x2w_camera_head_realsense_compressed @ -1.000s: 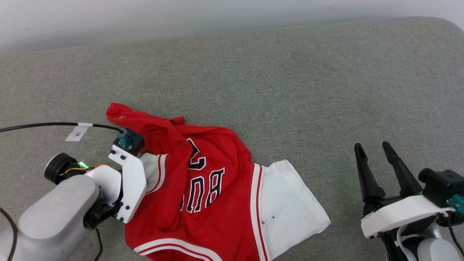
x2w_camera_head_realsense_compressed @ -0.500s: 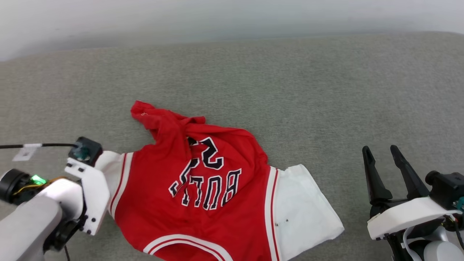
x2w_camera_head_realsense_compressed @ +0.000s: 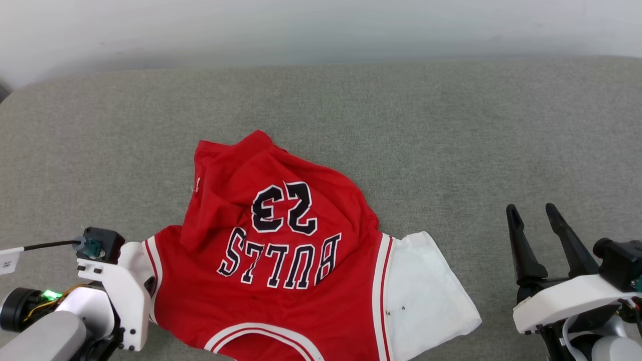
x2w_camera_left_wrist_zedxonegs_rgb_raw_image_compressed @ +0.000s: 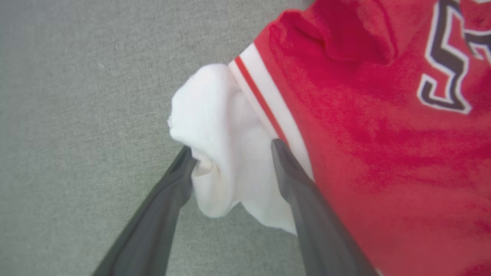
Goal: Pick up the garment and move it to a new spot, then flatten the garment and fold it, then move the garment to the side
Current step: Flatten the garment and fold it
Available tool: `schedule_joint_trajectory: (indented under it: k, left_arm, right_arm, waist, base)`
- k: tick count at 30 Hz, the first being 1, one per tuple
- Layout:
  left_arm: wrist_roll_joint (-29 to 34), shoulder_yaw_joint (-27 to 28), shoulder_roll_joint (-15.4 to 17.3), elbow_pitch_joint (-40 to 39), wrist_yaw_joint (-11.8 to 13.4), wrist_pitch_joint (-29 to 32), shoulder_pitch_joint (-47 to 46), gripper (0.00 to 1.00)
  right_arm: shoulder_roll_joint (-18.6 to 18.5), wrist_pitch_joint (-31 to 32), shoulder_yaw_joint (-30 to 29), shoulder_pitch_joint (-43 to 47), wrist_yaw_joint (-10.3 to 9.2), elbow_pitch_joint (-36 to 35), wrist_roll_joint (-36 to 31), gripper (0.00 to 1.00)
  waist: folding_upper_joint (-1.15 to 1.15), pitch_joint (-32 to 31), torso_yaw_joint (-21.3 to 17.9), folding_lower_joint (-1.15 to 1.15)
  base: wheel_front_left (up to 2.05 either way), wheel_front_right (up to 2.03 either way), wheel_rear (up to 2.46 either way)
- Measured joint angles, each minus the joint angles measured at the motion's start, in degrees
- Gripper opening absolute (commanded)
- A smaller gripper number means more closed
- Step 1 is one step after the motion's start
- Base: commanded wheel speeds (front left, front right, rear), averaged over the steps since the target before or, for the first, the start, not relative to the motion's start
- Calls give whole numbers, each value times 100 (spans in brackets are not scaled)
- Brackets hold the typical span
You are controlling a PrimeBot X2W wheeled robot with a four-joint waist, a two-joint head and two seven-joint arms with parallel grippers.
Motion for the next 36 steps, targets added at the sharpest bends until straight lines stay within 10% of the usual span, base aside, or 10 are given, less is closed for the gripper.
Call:
schedule_joint_trajectory:
  k: [20, 36]
  left_arm:
    - [355, 850, -1225, -402, 305, -3526, 508, 100]
    - [1527, 2213, -1820, -1250, 230, -3740, 1760, 100]
  right_arm:
    - [0, 390, -208, 677, 0, -223, -140, 100]
    - [-2, 1772, -715, 1086, 0, -90, -12, 100]
  waist:
    - [0, -1003, 80, -1]
    - [0, -1269, 214, -1]
  base:
    - [0, 0, 0]
    - [0, 0, 0]
